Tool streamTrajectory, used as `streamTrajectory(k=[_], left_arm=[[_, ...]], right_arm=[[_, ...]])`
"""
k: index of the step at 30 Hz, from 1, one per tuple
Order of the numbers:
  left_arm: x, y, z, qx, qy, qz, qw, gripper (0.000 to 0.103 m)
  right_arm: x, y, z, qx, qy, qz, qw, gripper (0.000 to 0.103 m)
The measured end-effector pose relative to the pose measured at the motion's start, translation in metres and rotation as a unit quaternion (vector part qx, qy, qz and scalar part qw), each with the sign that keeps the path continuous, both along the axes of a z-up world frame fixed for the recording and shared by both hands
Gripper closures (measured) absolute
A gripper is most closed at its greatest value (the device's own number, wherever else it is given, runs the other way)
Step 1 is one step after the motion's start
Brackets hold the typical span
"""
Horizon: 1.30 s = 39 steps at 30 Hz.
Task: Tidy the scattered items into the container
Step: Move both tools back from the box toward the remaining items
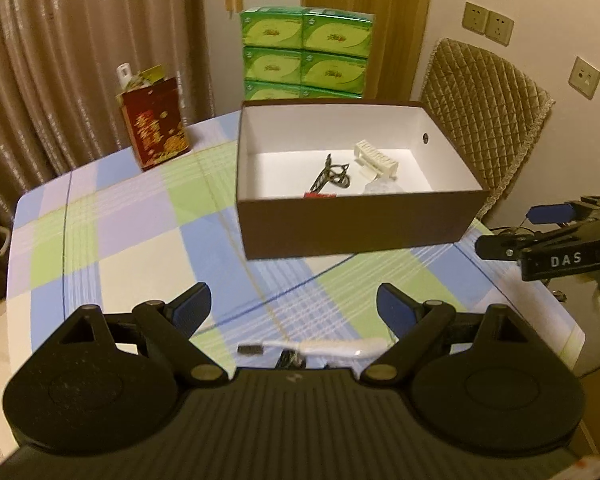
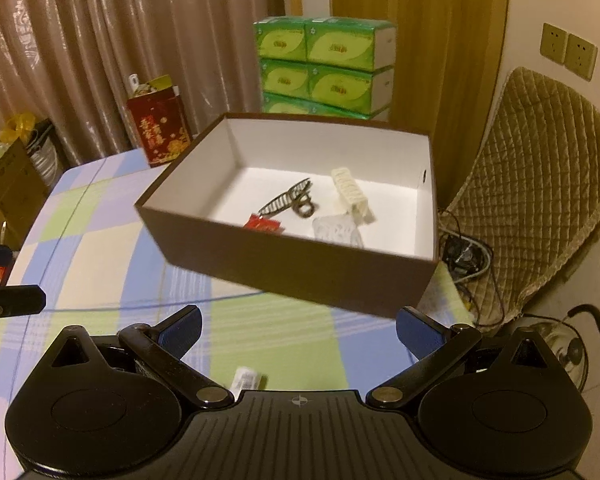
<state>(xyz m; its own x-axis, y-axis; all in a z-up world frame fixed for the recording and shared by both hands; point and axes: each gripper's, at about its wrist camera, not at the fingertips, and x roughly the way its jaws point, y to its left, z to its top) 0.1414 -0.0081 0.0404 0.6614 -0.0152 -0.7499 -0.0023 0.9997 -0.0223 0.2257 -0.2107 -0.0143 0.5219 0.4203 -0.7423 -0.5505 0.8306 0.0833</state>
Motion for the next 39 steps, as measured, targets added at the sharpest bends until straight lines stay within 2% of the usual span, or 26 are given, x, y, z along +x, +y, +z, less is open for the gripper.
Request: streamTrajectory(k=[6,16,21,29,39], left_arm=[[-0.035,-0.001,-0.018,0.002,0.009,0.002,1.0,0.016],[-0.076,-0.011,-0.057,-0.008,0.046,-0.003,0.9989,0.016],[-0.084,-0.015,-0.065,-0.008,0.05,-0.009,0.9987,0.016],[-0.088,-0.027,-0.076,0.003,0.051,-0.03,0.9983,0.017],[-0.081,-0.041,-0.1,-0.006,0.061,-0.048,0.9969,0.018]], right_arm=[[-0.028,-0.007,-0.008,0.007,0.0,0.009,1.0,0.002],[-0.065,-0.019,-0.043,-0.004,0.042,0.03,0.999,0.002],[-0.07,-0.026,-0.056,0.002,0.066,0.024,0.998,0.002],[-0.075,-0.036,-0.063,-0.007,0.067,0.03,0.997,0.002],[-0.072,-0.044,-0.084,-0.015,0.087,0.036,0.995,0.003]])
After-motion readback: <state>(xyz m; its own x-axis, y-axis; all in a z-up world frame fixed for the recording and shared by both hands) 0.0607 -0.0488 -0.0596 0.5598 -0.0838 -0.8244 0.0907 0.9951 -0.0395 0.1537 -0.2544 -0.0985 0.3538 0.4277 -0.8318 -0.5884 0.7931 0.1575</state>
